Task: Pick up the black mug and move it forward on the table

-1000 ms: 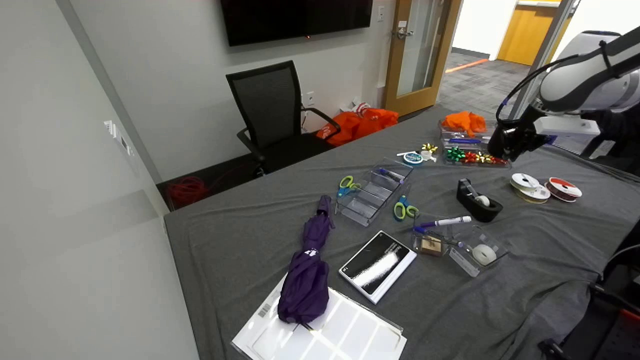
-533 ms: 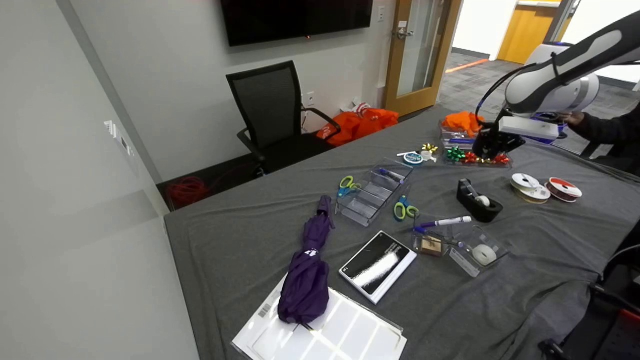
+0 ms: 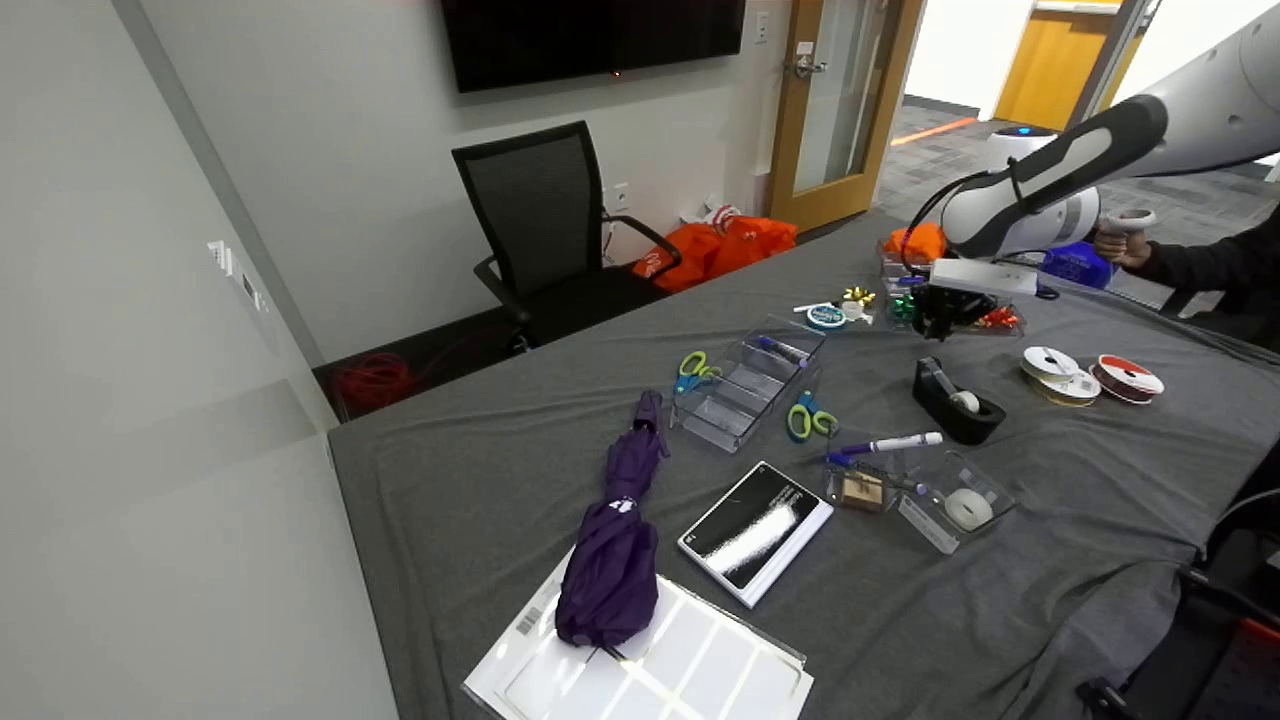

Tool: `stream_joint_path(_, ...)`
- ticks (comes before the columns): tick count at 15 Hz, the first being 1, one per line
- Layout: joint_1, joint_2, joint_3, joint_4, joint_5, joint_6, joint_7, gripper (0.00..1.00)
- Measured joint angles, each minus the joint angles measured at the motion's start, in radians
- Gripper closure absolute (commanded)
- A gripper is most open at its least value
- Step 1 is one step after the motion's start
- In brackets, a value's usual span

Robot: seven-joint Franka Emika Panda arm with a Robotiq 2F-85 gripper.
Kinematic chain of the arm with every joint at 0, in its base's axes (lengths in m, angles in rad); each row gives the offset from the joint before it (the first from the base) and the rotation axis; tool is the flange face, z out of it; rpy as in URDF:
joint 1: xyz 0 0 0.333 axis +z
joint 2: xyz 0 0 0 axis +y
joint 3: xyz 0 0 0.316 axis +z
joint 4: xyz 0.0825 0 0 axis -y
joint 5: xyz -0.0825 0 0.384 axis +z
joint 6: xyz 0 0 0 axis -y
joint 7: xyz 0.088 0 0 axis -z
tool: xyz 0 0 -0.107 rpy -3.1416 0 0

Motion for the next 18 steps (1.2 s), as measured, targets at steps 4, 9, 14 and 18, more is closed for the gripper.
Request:
stream_joint_path(4,0.015,0.091,-0.004,0.085,0.000,-0.004,0.043,0.95)
stream_joint_path(9,0.027,0.167,-0.004,0.160,0.001,-0.004,0.076,0.56)
stream_joint_path(14,0.034,0.180,-0.009,0.191,0.000,-0.003,0.075,0.21)
stream_joint_path(18,0.034,0.168,-0.021,0.185,-0.008,0.000,0.029,0.00)
